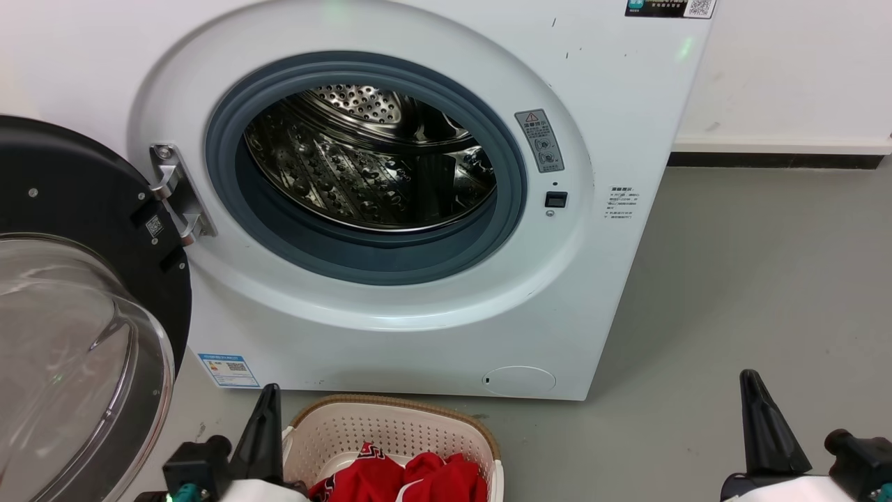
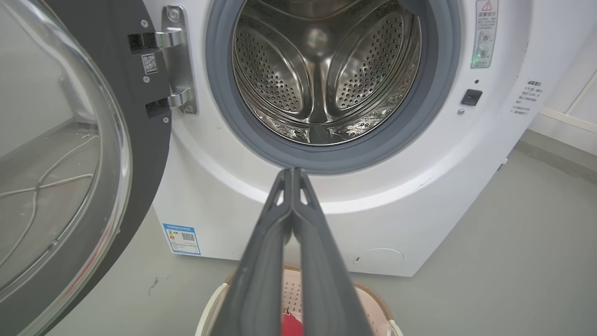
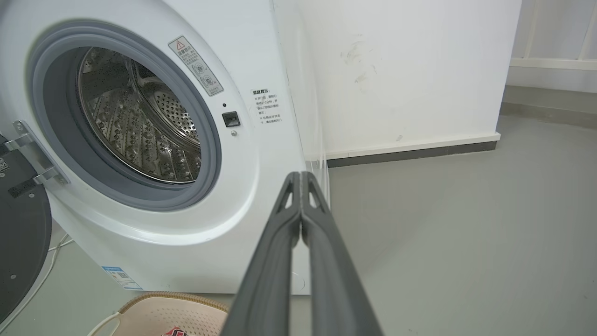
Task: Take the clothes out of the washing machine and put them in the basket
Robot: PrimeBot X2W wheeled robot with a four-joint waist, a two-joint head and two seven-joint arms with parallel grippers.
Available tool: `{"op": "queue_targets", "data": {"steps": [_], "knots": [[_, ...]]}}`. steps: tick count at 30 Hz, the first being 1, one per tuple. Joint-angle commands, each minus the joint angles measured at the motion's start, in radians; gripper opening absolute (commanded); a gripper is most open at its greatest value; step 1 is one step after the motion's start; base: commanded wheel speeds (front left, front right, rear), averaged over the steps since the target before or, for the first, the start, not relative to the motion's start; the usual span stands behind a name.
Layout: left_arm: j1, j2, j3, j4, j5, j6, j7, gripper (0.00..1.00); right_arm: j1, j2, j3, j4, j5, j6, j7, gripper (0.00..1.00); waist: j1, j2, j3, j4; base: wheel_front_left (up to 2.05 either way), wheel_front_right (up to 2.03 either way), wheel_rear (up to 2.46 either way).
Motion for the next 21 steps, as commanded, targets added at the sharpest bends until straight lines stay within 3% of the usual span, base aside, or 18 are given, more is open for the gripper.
{"op": "queue_targets", "data": {"steps": [1,21], "knots": [[-0.033,-0.003,0.011,-0.01,-0.051,-0.008,0.009,0.0,-0.031,-0.009,0.0,-0.007,0.054,0.0,0.008,0.0,0.0,0.0,0.0,0.0,0.0,0.0,0.0],[-0.079,-0.009,0.052,0.021,-0.43,-0.035,0.095,0.0,-0.09,-0.021,0.002,0.042,0.441,0.0,0.086,0.0,0.0,0.0,0.005,-0.004,0.0,0.0,0.0]]}}
